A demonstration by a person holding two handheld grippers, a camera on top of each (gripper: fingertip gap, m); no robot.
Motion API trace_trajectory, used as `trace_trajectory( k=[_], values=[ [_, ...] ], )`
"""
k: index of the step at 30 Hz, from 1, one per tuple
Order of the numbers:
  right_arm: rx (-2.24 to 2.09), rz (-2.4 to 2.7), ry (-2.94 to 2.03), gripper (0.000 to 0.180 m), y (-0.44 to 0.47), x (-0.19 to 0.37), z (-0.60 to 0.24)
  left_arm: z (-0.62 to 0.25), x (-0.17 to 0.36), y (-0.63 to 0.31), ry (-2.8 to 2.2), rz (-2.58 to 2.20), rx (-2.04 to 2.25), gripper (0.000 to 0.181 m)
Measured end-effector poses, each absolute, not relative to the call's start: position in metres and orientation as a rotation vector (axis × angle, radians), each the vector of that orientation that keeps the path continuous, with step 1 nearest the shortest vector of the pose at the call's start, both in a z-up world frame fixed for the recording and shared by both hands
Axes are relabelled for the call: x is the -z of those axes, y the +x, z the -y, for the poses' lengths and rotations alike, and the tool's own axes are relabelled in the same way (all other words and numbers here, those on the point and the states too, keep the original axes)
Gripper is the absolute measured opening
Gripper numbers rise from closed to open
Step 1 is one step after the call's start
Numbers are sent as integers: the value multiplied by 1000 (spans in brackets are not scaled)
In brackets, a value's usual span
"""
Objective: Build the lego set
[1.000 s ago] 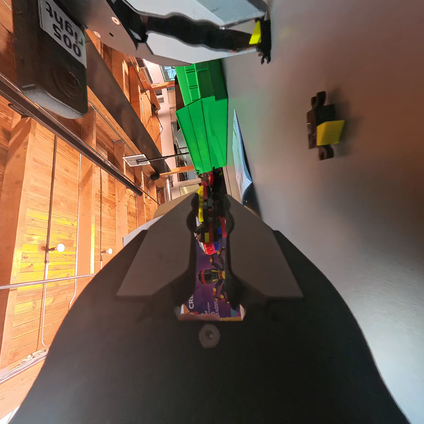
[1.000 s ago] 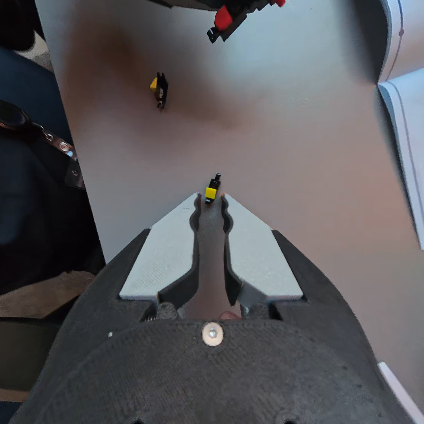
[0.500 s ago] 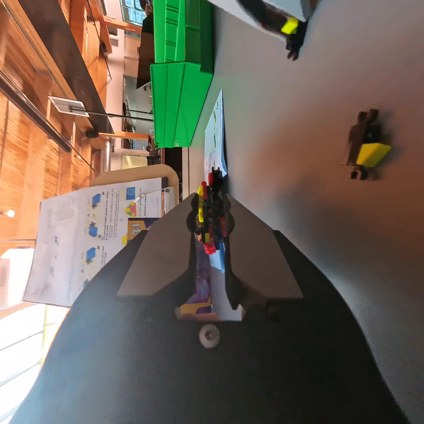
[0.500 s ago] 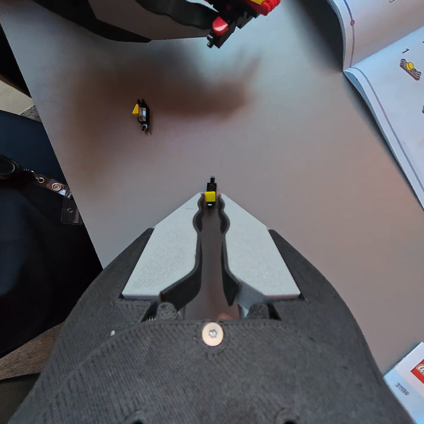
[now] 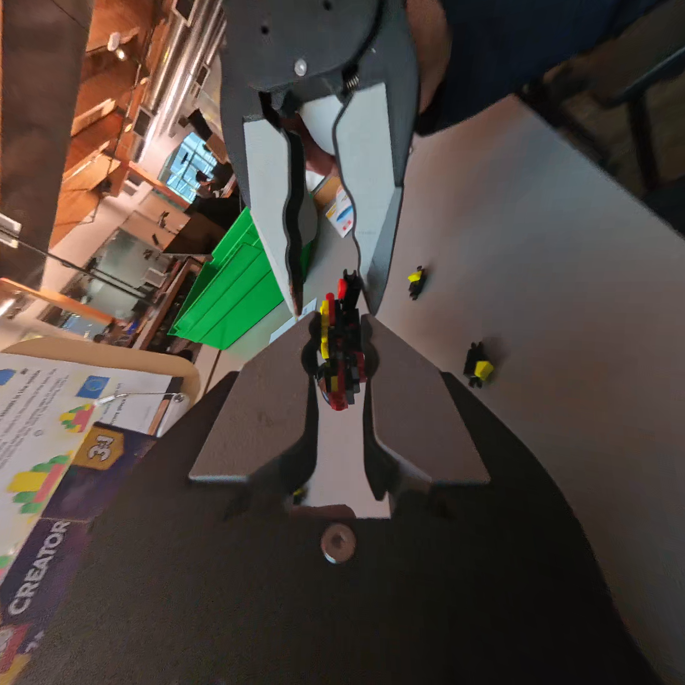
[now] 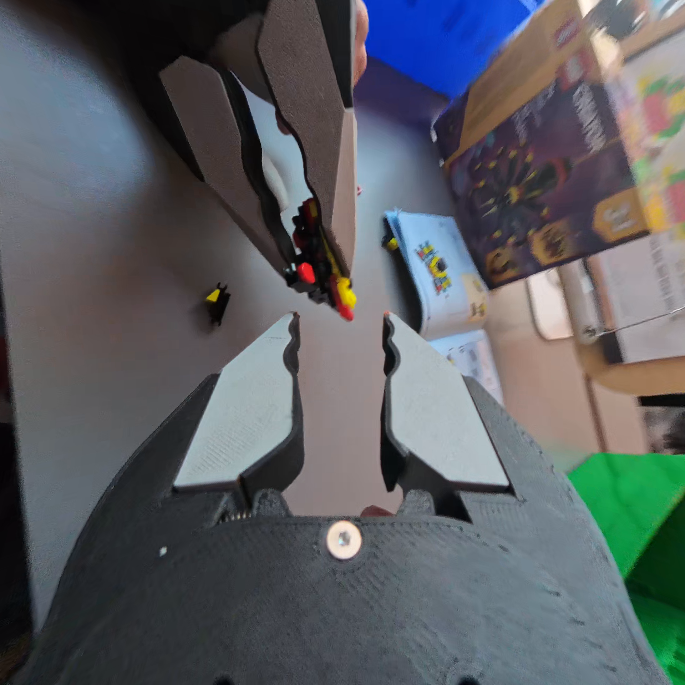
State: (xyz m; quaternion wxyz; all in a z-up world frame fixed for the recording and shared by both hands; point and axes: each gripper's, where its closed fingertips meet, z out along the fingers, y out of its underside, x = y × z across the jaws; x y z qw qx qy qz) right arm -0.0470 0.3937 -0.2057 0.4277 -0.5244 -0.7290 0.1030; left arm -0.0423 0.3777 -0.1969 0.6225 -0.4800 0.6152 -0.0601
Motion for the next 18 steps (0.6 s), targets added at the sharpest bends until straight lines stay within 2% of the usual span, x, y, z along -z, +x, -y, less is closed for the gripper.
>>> trace_trajectory(
  k=[1, 3, 6, 7, 14, 17, 18],
  values=[
    [-210, 1825, -1246, 41, -51, 203, -392, -375, 193, -43, -1099, -1402, 182, 18],
    [-148, 1848, -1160, 21, -56, 201, -387, -373, 187, -46, -1098, -1378, 241, 17],
    [-131, 1825, -1116, 19, -60, 196, -386, -367, 183, -48, -1082, -1380, 290, 17],
    [-150, 1808, -1116, 9, -61, 194, -386, -367, 182, -48, -1080, -1376, 293, 16],
    [-341, 1728, -1144, 9, -61, 199, -383, -365, 185, -46, -1106, -1383, 330, 14],
    [-368, 1753, -1152, 28, -60, 203, -376, -362, 185, -45, -1102, -1380, 382, 14],
    [-382, 1764, -1138, 28, -60, 202, -372, -362, 186, -44, -1103, -1382, 388, 14]
  ],
)
